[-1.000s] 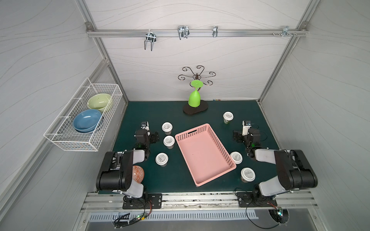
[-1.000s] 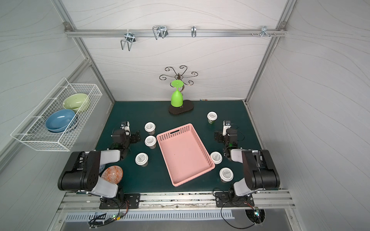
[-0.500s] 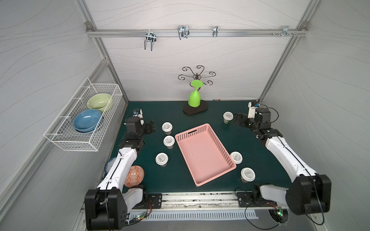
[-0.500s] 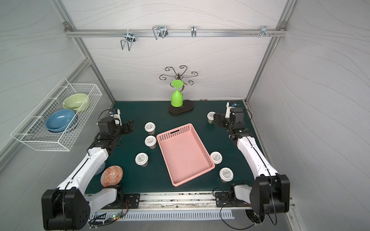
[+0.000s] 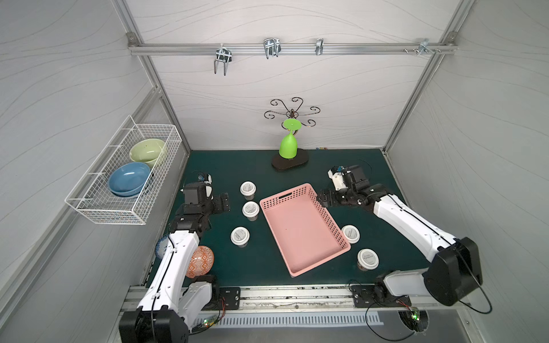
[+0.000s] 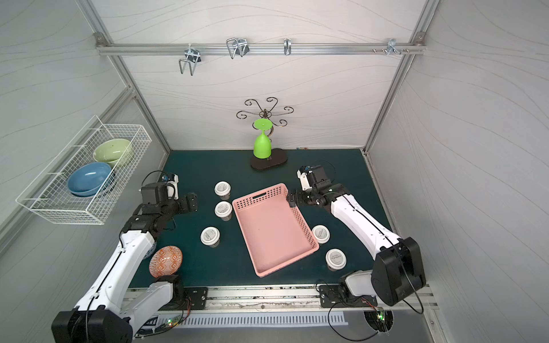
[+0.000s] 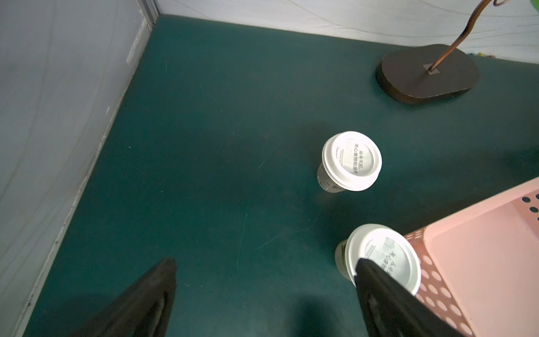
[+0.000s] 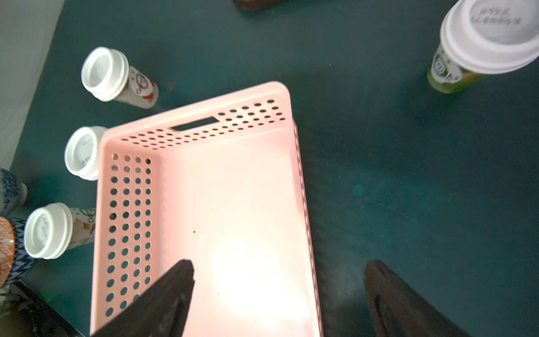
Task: Put the yogurt in the basket
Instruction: Adjust the basket at the center of the board.
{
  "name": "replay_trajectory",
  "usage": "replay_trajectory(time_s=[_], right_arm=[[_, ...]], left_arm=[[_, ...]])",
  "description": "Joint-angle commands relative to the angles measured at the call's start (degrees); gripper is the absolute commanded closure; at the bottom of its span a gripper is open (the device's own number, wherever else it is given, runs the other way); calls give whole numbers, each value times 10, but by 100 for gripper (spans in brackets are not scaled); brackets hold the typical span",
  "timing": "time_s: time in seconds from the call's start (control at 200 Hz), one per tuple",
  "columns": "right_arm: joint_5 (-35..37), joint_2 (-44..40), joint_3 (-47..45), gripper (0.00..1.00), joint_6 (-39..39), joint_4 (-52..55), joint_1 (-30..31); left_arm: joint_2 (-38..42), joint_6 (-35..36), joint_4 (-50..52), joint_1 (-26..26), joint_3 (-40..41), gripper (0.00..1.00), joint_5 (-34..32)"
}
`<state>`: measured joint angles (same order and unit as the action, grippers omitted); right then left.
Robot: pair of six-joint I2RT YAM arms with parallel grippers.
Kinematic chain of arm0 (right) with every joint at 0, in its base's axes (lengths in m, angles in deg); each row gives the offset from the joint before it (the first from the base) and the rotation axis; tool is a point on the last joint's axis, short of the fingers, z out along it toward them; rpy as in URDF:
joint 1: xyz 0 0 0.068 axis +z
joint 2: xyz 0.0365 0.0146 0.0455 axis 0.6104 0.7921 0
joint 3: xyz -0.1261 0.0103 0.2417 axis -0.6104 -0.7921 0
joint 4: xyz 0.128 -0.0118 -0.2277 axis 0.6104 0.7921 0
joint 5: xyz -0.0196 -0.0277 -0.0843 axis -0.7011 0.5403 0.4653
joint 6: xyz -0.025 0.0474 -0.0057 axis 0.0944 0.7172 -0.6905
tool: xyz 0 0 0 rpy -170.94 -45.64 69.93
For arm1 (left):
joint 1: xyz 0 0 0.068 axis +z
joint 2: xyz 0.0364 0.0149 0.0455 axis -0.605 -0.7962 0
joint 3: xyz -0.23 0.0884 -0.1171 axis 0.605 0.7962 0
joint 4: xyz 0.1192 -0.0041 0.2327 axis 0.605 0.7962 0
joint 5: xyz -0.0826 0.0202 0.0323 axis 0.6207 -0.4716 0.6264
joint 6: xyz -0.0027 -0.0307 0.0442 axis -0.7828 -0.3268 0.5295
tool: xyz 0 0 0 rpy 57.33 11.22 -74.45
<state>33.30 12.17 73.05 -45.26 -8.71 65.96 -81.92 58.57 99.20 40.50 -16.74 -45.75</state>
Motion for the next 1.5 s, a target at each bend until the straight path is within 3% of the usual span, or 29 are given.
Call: replay_trajectory(time_s=[0.0,0.25,0.455,0.56,0.805,1.176,1.496], right_arm=[[2,13,-20,7,-5,27,19],[30,58,-26,16,-18,38,37],[43,78,-37,39,-27,30,37],[48,89,-22,57,-32,48,37],[60,87,-17,77,-38,57,37],[74,65,-15,96,-24,65,34],[45,25,-11,100,61,54,-10]], left_arm=[[1,-8,-4,7,-8,1,31],[0,-8,-6,8,-2,1,27],[1,-10,-9,7,-1,1,28],[3,-10,-7,7,-3,1,28],[7,-13,-9,11,-3,1,30],[4,-14,-16,7,-1,1,31],[6,-22,2,9,-18,1,71]])
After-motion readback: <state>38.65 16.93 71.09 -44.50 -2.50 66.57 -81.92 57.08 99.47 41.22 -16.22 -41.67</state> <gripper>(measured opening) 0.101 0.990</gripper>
